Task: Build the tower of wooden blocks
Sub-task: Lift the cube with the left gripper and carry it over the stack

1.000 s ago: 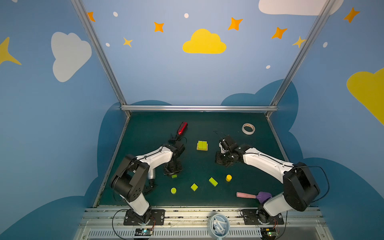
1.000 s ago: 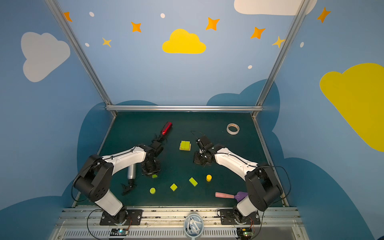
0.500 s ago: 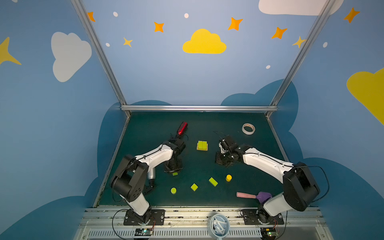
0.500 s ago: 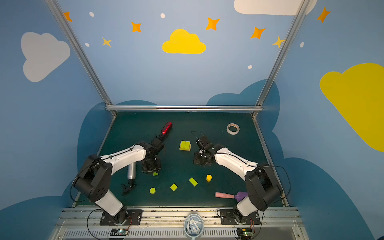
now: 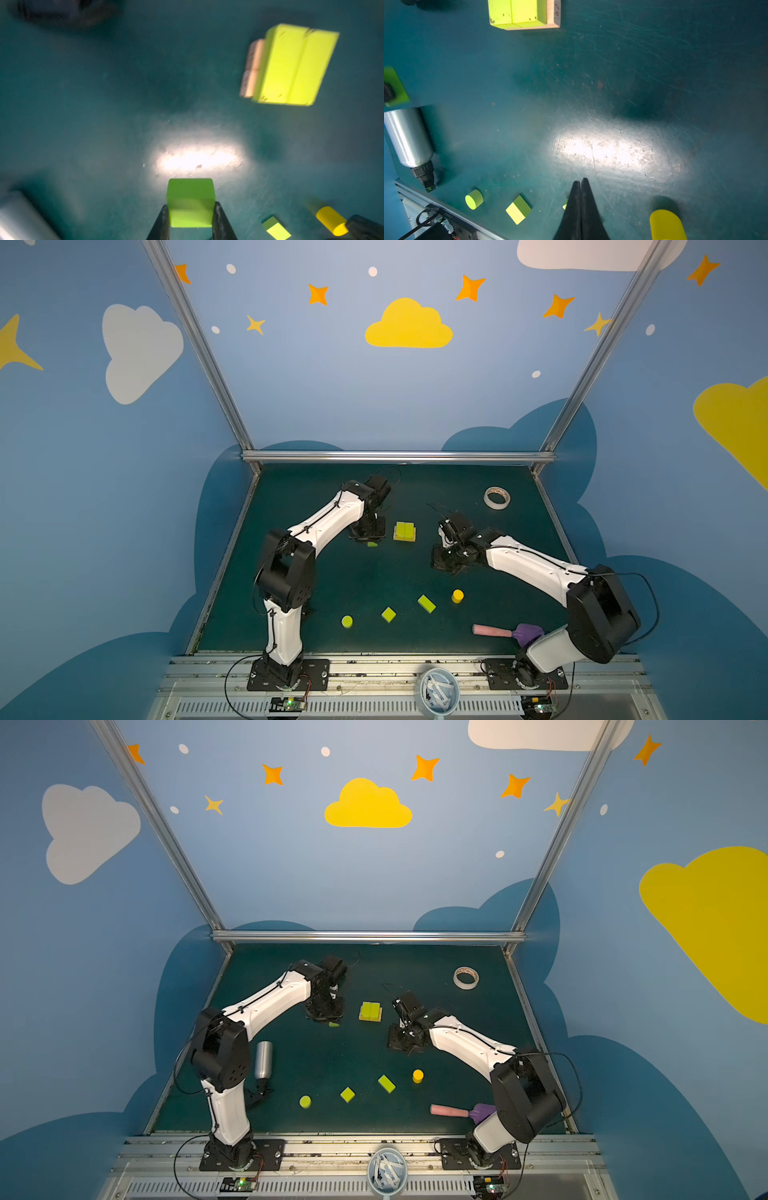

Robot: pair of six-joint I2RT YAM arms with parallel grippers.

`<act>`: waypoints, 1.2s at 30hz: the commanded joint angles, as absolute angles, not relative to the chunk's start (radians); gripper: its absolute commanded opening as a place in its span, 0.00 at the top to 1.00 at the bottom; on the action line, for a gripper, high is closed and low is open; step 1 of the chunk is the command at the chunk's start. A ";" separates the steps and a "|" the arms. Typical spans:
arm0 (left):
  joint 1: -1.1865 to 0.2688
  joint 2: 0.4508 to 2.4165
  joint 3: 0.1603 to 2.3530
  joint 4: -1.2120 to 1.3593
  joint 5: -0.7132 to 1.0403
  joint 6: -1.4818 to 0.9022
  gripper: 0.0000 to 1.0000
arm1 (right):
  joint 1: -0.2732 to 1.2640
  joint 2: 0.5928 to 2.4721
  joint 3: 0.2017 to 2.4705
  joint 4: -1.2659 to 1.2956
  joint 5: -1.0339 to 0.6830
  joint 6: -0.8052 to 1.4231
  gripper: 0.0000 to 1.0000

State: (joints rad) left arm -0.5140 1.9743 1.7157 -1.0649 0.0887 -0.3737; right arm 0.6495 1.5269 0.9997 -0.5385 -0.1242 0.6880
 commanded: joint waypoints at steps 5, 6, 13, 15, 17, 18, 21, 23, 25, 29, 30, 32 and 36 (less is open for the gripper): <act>-0.537 2.170 2.016 -1.233 0.095 -0.263 0.76 | 0.603 1.478 0.974 -0.584 -0.129 0.659 1.00; -0.540 2.196 2.051 -1.246 0.096 -0.256 0.76 | 0.594 1.476 0.972 -0.589 -0.129 0.657 1.00; -0.555 2.322 2.233 -1.287 0.125 -0.227 0.75 | 0.555 1.462 0.965 -0.600 -0.135 0.650 1.00; -0.558 2.362 2.289 -1.305 0.132 -0.219 0.75 | 0.548 1.463 0.968 -0.605 -0.139 0.645 1.00; -0.561 2.394 2.339 -1.323 0.138 -0.219 0.75 | 0.545 1.465 0.971 -0.609 -0.137 0.643 1.00; -0.562 2.409 2.360 -1.329 0.142 -0.219 0.75 | 0.542 1.465 0.971 -0.611 -0.137 0.643 1.00; -0.564 2.441 2.400 -1.337 0.153 -0.211 0.75 | 0.540 1.467 0.967 -0.611 -0.137 0.647 1.00; -0.566 2.459 2.420 -1.342 0.159 -0.213 0.75 | 0.537 1.469 0.965 -0.611 -0.135 0.650 1.00; -0.568 2.472 2.431 -1.338 0.162 -0.215 0.75 | 0.537 1.473 0.965 -0.611 -0.138 0.649 1.00; -0.574 2.494 2.444 -1.333 0.163 -0.219 0.74 | 0.536 1.478 0.963 -0.610 -0.140 0.649 1.00; -0.575 2.498 2.448 -1.332 0.159 -0.221 0.74 | 0.535 1.478 0.961 -0.609 -0.140 0.649 1.00; -0.577 2.506 2.450 -1.327 0.157 -0.225 0.74 | 0.534 1.479 0.959 -0.607 -0.140 0.652 1.00; -0.578 2.520 2.457 -1.320 0.150 -0.230 0.74 | 0.534 1.478 0.951 -0.604 -0.140 0.655 1.00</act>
State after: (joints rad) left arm -0.5728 2.4969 2.4294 -1.3022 0.1520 -0.2317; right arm 0.5373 1.4860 0.9688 -0.5880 -0.1387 0.6537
